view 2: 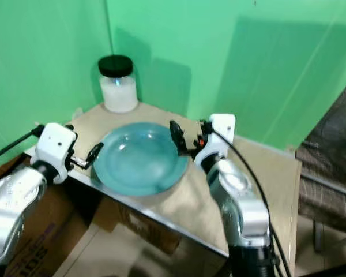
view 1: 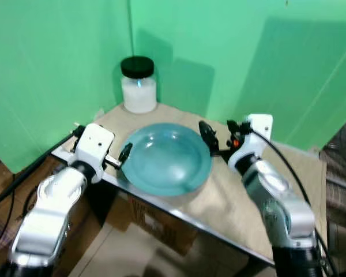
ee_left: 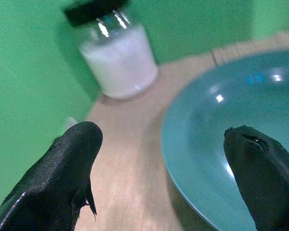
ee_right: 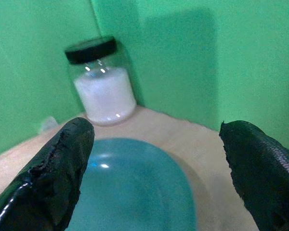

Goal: Setting the table

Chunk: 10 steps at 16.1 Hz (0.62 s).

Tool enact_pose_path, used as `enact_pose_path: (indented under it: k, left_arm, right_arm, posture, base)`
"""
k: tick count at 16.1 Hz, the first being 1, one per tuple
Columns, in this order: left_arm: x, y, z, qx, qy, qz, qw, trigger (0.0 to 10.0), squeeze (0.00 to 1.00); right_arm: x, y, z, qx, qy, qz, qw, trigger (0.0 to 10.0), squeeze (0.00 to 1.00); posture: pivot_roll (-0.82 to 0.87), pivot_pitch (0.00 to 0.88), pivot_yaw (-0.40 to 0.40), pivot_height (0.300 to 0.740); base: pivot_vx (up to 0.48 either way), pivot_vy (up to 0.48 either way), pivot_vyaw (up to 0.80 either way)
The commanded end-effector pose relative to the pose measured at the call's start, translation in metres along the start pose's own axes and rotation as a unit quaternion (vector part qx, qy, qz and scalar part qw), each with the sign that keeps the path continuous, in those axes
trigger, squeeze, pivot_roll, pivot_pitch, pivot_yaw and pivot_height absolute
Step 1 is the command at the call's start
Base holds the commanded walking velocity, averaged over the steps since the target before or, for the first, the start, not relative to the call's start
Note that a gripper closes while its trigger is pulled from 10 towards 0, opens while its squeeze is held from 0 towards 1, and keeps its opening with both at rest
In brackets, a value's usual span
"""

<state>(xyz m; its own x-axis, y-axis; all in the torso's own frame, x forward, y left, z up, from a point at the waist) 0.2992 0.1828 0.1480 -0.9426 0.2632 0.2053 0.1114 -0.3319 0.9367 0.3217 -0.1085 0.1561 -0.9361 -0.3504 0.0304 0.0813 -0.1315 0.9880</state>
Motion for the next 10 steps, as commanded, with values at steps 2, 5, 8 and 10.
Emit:
enact_pose_path:
  k: [2,5,8,10]
  left_arm:
    - [-0.004,-0.013,0.002,-0.004,-0.02,0.023,1.0,10.0,0.0]
    - [-0.012,-0.025,0.006,0.01,-0.037,0.034,0.999,10.0,0.0]
    - [-0.022,-0.043,0.002,-0.001,-0.062,0.061,0.996,10.0,0.0]
    - [-0.019,-0.061,0.0,-0.006,-0.074,0.084,0.994,10.0,0.0]
  right_arm:
    - [-0.009,-0.004,-0.003,0.002,0.005,0.028,1.0,10.0,1.0]
    - [-0.022,-0.004,-0.003,-0.026,0.013,0.047,0.998,10.0,1.0]
    - [-0.031,-0.013,-0.008,-0.059,0.008,0.099,0.993,10.0,0.51]
    - [-0.033,-0.023,-0.005,-0.09,0.02,0.134,0.987,10.0,0.0]
  posture:
    - [-0.01,0.018,-0.007,0.74]
    - [-0.01,0.015,-0.019,0.74]
    - [-0.01,0.014,-0.016,0.74]
    - [-0.01,0.012,-0.013,0.74]
  base:
    - [0.0,0.0,0.0]
    - [0.0,0.0,0.0]
    - [0.0,0.0,0.0]
    - [0.0,0.0,0.0]
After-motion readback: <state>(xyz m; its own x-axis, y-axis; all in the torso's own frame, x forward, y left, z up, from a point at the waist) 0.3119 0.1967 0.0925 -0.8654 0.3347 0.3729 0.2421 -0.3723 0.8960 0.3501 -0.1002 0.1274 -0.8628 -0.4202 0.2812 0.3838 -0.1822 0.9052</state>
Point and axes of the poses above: a point about 5 cm out from each wrist's last joint towards the gripper, its own x axis pointing back from the gripper into the wrist, its own y axis along the axis of the wrist's last joint, z = x × y, the point moved 3 cm from there along -x, pointing out of the wrist towards the gripper, and after that the axes turned 6 degrees about x, right-handed, at the moved point
